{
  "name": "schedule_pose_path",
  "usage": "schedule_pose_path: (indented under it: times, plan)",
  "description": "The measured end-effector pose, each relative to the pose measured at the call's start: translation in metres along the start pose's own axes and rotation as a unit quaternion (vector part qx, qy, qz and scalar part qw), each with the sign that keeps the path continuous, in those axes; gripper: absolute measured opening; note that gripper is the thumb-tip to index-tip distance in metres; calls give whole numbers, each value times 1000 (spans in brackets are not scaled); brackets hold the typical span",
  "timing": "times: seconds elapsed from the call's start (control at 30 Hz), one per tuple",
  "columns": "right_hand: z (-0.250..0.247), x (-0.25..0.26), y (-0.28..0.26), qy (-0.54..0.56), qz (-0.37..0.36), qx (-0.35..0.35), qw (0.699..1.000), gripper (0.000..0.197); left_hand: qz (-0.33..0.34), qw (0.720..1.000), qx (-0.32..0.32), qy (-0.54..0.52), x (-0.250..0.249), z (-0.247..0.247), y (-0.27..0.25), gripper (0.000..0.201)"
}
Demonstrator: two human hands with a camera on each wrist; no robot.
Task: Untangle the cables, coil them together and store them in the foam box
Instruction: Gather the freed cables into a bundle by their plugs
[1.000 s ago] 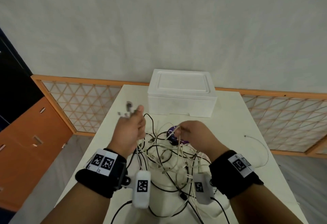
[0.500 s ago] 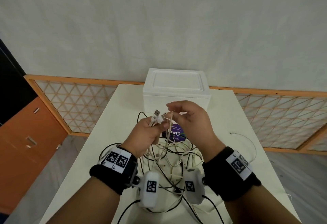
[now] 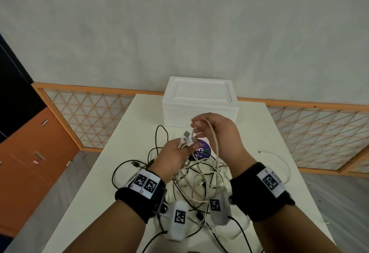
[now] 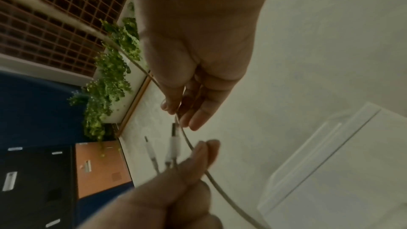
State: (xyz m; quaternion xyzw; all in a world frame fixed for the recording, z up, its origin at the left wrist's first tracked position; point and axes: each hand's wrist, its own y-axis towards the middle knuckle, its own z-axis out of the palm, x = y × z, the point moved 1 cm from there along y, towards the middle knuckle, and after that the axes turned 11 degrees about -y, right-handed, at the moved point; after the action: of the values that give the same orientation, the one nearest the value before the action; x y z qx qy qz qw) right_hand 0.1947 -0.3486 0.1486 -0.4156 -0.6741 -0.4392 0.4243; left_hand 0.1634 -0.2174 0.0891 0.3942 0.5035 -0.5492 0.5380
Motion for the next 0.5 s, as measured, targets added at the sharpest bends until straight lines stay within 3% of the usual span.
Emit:
schedule_pose_path:
  times: [0.1,0.2,0.27,0.37,0.47,0.5]
  plan:
    - [-1,-20,-3,-106,-27,10,994,17,2,997,-28,-65,-3,3,1,18]
    - [-4,-47,-11,-240,0,164,957,23,37,989,-40,-137,-18,-1,6,9]
    - [-4,-60,-18,-312,-5,232,921,20,55,981,-38,-185,-26,-4,9,23]
    - [-5,-67,-21,-311,5,229,923,25,52,968,-12,-247,-29,-3,11,28]
    - [-5,-77,-17,-421,-12,251,872,12,58,951,32,-303,-32,5,8,18]
    - [-5,-76,-18,-408,0,261,875,11,56,944,42,-323,-33,8,8,16]
